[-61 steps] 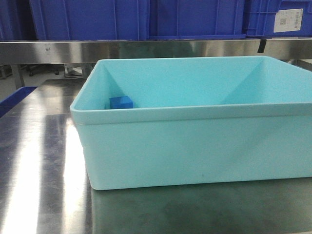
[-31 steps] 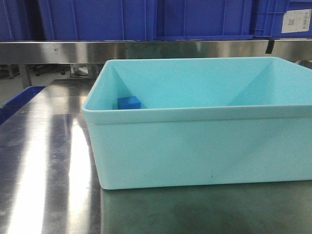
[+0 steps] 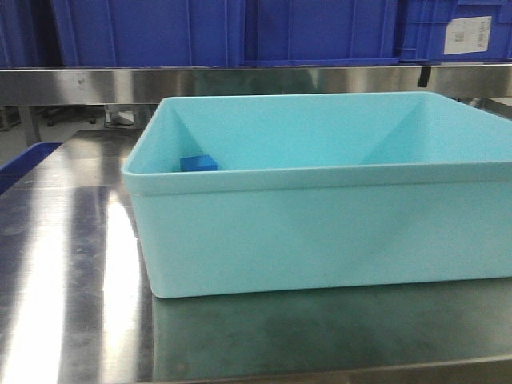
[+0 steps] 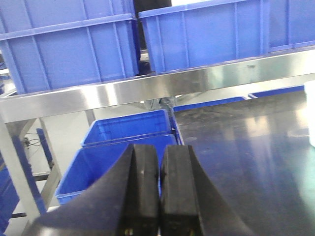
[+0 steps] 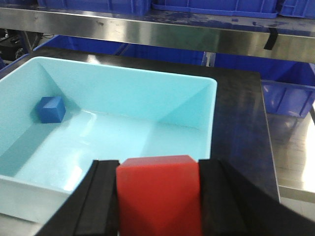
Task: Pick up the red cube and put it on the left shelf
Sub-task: 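Hold the red cube in the right gripper while backing away from the table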
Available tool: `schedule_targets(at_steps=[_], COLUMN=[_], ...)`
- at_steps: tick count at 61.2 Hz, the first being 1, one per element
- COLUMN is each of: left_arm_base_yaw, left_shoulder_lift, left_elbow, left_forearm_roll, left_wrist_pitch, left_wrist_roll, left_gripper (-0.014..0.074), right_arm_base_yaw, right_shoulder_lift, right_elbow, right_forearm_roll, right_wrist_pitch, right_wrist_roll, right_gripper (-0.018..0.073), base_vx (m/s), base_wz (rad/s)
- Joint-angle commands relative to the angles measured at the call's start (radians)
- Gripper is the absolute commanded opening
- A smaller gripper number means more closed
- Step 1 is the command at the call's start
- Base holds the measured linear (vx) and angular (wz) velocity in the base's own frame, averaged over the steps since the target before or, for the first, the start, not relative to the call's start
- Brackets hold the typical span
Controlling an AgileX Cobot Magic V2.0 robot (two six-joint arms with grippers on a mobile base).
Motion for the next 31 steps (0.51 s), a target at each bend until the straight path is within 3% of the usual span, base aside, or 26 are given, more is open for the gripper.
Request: schedule_targets(at_steps=[1, 31], left_arm_base_yaw=[-0.007, -0.007], left_shoulder_lift=[0.0, 0.0], left_elbow=[0.022, 0.022], left_forearm_roll=[-0.005, -0.005], left_wrist_pitch=[-0.09, -0.09], left_wrist_roll=[0.001, 0.001], left_gripper=[0.0106, 0.0106], right_arm_base_yaw=[-0.003, -0.003], right_shoulder_lift=[0.001, 0.001], right_elbow=[-0.028, -0.028], right_forearm_roll=[-0.003, -0.003], right_wrist_pitch=[-0.078, -0.078], right_wrist_roll=[-0.005, -0.005], right_gripper=[0.0058, 0.0058], base_vx=[-0.1, -0.07], base_wz=[-0.28, -0.01])
